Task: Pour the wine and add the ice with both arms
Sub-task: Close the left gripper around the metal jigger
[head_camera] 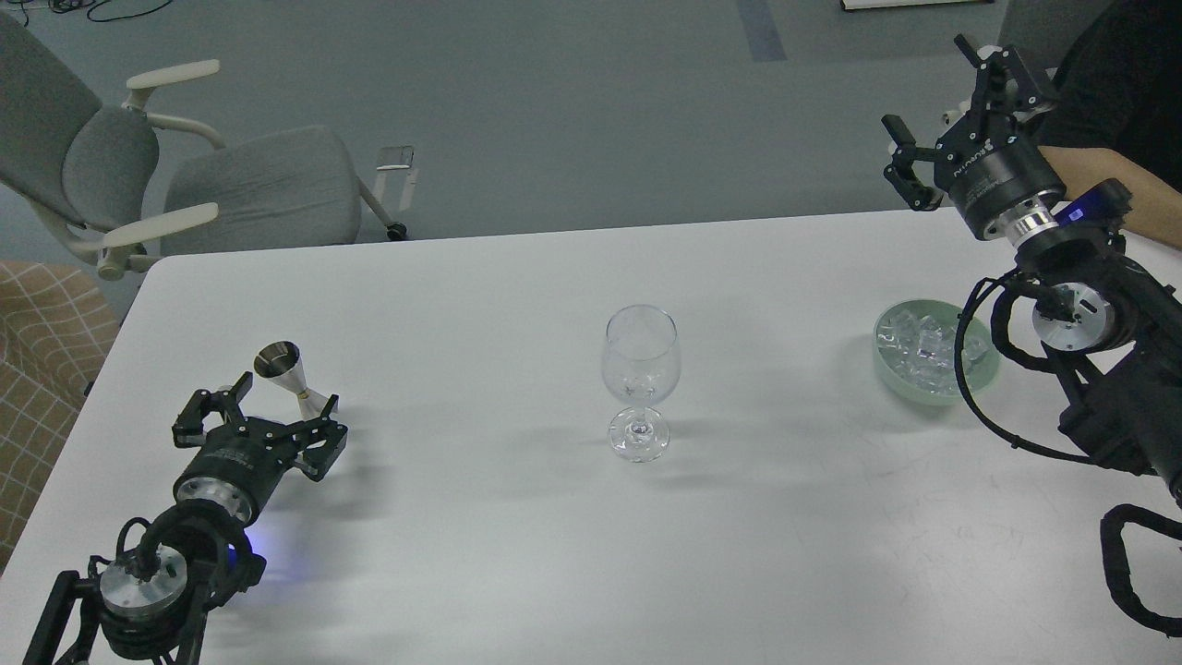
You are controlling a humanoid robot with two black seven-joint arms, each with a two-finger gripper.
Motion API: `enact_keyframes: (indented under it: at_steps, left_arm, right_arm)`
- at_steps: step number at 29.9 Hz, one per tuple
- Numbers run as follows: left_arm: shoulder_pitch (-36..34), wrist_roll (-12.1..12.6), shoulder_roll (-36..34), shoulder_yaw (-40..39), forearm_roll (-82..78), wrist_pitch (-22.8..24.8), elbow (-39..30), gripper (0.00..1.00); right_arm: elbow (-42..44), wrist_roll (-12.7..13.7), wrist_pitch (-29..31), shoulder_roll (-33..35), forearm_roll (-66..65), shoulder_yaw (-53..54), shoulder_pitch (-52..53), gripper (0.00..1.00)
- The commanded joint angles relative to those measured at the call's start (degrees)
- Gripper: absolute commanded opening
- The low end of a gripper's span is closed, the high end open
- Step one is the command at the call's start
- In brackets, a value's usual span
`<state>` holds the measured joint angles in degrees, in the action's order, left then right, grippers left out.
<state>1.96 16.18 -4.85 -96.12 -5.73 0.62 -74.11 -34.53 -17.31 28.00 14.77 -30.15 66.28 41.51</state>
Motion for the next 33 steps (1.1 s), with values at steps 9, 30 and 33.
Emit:
enact_keyframes:
  at_steps: [9, 30, 33]
  left_arm:
    - [-1.78, -2.82, 0.19, 1.99, -2.62, -0.18, 2.74, 0.98]
    - [-3.72, -2.91, 0.02, 1.99, -2.8, 0.96, 4.76, 0.53]
    - [-3.72, -2.91, 0.1, 1.99, -2.71, 1.23, 4.76, 0.45]
  right_arm:
    - [-0.1, 0.0, 0.0, -0.01, 0.0, -0.28, 0.06, 1.0]
    - [-0.1, -0.09, 0.0, -0.09, 0.0, -0.98, 0.06, 1.0]
    - [-0.1, -0.09, 0.0, -0.01, 0.0, -0.98, 0.15, 1.0]
